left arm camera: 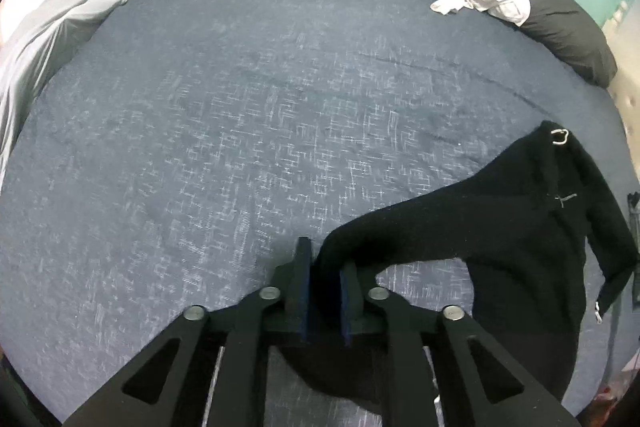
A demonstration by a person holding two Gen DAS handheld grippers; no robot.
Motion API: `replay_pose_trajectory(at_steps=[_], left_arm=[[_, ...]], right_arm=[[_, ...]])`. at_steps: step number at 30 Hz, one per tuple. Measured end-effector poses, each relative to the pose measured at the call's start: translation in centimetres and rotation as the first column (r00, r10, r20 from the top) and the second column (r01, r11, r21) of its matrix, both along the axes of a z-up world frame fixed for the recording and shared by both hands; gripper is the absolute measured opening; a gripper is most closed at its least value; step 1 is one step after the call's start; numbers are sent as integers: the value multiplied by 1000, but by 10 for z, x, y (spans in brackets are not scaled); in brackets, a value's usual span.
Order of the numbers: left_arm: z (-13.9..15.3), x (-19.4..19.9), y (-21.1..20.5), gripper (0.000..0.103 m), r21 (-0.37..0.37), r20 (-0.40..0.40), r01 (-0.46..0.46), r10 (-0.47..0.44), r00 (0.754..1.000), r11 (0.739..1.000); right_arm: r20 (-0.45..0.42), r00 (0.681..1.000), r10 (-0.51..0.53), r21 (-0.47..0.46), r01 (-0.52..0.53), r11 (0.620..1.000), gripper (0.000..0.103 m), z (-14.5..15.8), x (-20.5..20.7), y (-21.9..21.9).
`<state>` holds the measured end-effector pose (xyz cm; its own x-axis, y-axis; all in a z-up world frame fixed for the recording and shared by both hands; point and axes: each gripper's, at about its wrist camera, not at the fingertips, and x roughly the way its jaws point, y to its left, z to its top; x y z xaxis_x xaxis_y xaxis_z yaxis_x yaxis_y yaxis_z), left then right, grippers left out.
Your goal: Fold clothes
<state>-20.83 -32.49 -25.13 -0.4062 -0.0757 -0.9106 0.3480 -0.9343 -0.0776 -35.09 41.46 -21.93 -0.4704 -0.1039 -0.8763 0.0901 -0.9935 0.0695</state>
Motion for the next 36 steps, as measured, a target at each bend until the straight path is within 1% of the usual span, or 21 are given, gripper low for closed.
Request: replay_pose_trajectory(at_steps=[1,2,3,4,6,10,12,14,16,18,21,23,24,26,28,31,36], left_arm=[[4,3,0,22,-6,-2,3,-3,1000,1000],[8,6,0,30,-11,-8,4,-4,1000,1000],[12,10,0,33,-8,-12,1,-1,1000,1000],[15,15,-2,39,3,-14,-4,5,1000,1000],[20,23,-6,45,26,-23,-19,20,1000,999],[32,42,-3,45,31,-36,-23,24,999,999],[35,52,10,45,54,-42,-1,3,999,999],[35,61,25,46,76,-43,24,-21,999,997],[34,71,48,46,99,-45,63,-59,997,993],[32,80,68,46,122,-52,94,-88,995,988],[26,94,99,47,147,-53,135,-129,990,980],[21,102,119,47,148,-50,157,-152,987,976],[17,107,129,47,156,-47,165,-160,986,974],[10,115,146,48,178,-43,177,-172,984,968],[1,122,164,48,191,-35,185,-182,983,964],[-11,129,187,48,185,-28,198,-196,980,963],[-28,134,212,48,189,-8,208,-210,978,960]], right_arm=[[1,1000,-6,0,6,1000,3,0,0,1],[2,1000,-12,0,12,1000,4,-1,0,2],[3,1000,-14,-1,14,1000,4,-1,1,1],[4,1000,-3,-7,3,1000,4,0,6,-2],[7,1000,19,-19,-19,1000,4,3,16,-9],[10,998,63,-42,-62,997,5,9,35,-24],[12,996,85,-53,-84,995,7,12,45,-31],[13,994,106,-65,-105,992,15,15,55,-38],[14,992,128,-76,-127,989,20,18,65,-45],[15,989,150,-88,-148,985,21,20,75,-53],[17,983,183,-106,-180,978,25,24,91,-64],[34,978,205,-122,-200,972,30,22,103,-74],[36,976,215,-126,-209,970,31,20,110,-79],[43,972,231,-134,-224,965,37,18,120,-87],[59,967,248,-149,-237,960,39,11,131,-94],[74,961,266,-155,-252,955,40,3,145,-104],[116,946,304,-160,-284,945,40,-17,165,-118]])
